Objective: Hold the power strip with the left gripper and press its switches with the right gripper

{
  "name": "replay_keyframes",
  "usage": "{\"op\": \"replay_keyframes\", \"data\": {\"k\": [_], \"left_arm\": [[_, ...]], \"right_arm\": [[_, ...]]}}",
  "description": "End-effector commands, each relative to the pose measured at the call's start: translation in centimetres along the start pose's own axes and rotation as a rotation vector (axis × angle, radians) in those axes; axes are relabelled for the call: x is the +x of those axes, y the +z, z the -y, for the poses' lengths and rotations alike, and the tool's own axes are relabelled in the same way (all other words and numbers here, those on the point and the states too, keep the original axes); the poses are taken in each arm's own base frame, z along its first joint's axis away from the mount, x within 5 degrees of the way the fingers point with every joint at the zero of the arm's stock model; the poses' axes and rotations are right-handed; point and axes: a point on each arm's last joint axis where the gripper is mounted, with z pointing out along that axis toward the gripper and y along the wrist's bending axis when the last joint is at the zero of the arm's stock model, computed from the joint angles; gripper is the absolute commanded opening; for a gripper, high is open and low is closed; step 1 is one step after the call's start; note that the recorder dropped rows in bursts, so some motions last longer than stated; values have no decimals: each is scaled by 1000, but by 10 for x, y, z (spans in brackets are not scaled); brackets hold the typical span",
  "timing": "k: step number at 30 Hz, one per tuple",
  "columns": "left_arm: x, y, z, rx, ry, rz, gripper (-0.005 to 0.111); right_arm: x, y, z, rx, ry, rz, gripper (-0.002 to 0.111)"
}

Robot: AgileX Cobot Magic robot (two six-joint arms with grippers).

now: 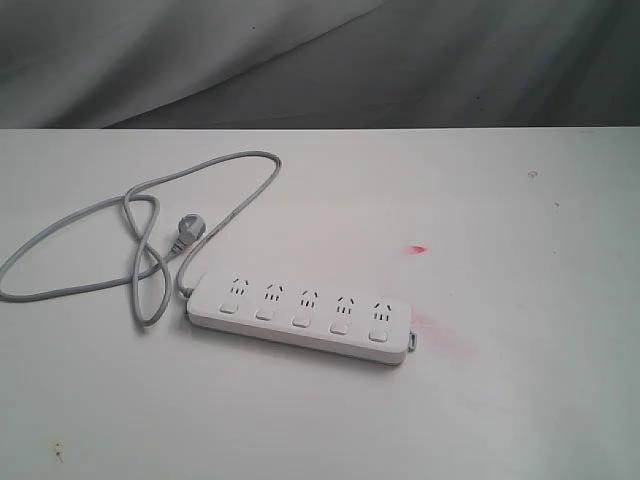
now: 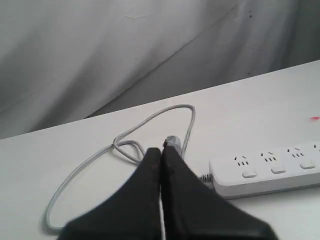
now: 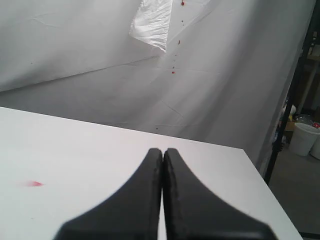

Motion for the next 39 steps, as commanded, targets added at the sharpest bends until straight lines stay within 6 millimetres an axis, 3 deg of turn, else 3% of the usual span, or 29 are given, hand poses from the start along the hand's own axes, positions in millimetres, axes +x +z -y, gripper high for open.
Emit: {"op": "replay_keyframes", "data": {"k": [1,2,4,11,16,20,25,29,34,39], "left_arm": [[-5,0,-1,-4,-193,74,1],[-9,-1,-2,-5,-325,116,1],[-12,-1,-3,-11,-397,155,1],[-22,-4,-9,-45,-403,279,1],[-21,-3,-8,-18,-562,261,0],[-44,-9,-6,31,-561,205,0],[-81,-14,-7,50,-443,109,0],[-112,-3,-8,75,-309,-59,0],[-145,35,-8,178,18,-319,0],[-163,81,-6,339,249,-517,0]], "right_arm": [[1,0,0,8,-2,2,0],[1,0,0,8,-2,2,0],[1,0,0,8,-2,2,0],[1,0,0,8,-2,2,0],[1,0,0,8,-2,2,0],[1,0,0,8,-2,2,0],[1,0,0,8,-2,2,0],[1,0,0,8,-2,2,0],[1,0,0,8,-2,2,0],[1,0,0,8,-2,2,0]]}}
